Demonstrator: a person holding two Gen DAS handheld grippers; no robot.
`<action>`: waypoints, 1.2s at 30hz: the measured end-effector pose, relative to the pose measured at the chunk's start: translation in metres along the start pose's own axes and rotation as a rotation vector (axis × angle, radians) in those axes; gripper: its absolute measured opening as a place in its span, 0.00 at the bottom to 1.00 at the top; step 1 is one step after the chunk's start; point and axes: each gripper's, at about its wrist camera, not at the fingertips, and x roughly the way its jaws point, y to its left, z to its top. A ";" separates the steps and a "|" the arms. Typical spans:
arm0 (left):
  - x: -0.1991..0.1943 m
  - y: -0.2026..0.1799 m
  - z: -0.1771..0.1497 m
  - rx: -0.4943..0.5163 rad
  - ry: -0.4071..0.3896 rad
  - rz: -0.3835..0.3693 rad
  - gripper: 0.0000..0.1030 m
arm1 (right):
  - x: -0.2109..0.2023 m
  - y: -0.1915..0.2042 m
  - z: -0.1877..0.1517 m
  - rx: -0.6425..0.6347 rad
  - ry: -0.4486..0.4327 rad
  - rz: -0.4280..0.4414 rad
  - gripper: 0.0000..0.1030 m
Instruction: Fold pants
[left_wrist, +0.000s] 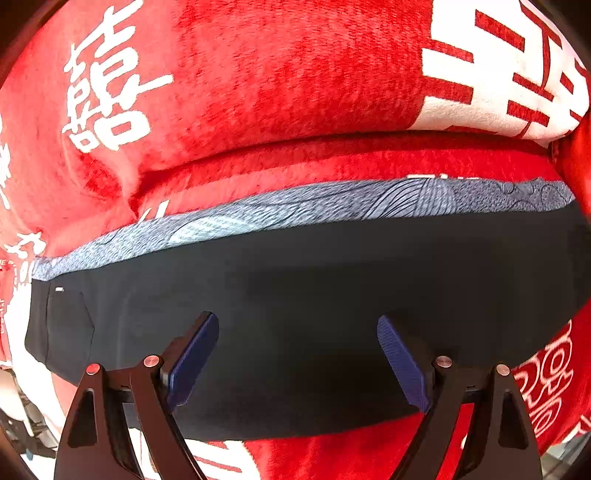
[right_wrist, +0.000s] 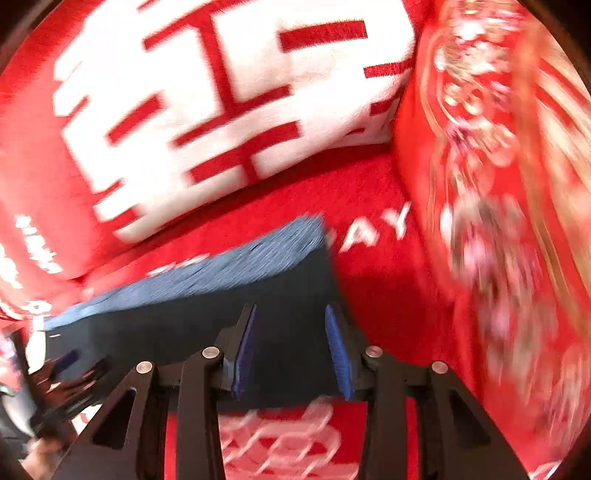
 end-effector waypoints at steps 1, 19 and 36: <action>0.002 -0.004 0.002 -0.002 0.004 0.001 0.86 | 0.017 -0.004 0.006 0.021 0.056 -0.004 0.35; 0.028 0.043 0.003 -0.091 0.042 0.129 0.86 | 0.002 0.014 -0.017 -0.137 0.027 0.058 0.55; 0.012 0.250 -0.069 -0.248 0.052 0.163 1.00 | 0.016 0.214 -0.184 -0.100 0.336 0.659 0.55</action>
